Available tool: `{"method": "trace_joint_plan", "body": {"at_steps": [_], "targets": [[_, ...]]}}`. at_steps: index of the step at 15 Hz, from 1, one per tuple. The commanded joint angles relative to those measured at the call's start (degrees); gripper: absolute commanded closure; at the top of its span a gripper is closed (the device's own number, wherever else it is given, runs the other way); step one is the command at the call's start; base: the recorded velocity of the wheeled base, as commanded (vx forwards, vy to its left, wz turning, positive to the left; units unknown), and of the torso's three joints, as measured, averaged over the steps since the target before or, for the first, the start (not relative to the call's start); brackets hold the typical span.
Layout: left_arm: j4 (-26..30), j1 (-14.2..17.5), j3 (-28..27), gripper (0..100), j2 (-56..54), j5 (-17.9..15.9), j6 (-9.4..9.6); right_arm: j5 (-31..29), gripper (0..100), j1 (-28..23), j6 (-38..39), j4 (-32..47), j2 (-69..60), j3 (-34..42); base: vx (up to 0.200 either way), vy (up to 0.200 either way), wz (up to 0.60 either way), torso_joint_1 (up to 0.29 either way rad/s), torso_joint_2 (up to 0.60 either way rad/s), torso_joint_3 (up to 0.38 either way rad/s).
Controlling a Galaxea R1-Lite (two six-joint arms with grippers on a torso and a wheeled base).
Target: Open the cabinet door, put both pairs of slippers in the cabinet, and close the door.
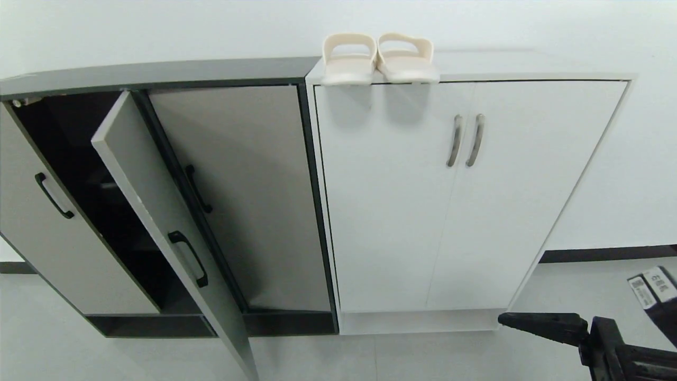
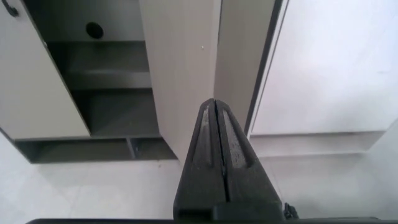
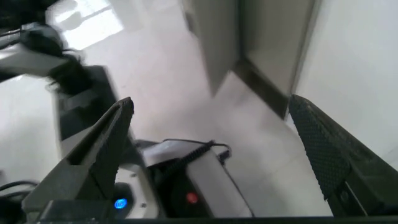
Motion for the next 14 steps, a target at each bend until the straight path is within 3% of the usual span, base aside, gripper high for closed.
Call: {"method": "trace_joint_plan", "body": {"at_steps": [1,14], "targets": [[0.0,0.0,0.0,100,0.1,0.0,-0.06,0.1,0,0.1,0.0,-0.1,0.0,0.0,0.000,0.000,0.00,0.168,-0.57,-0.290],[0.0,0.0,0.0,100,0.1,0.0,-0.15,0.1,0,0.1,0.0,-0.1,0.1,0.0,0.000,0.000,0.00,0.192,-0.48,-0.283]]}}
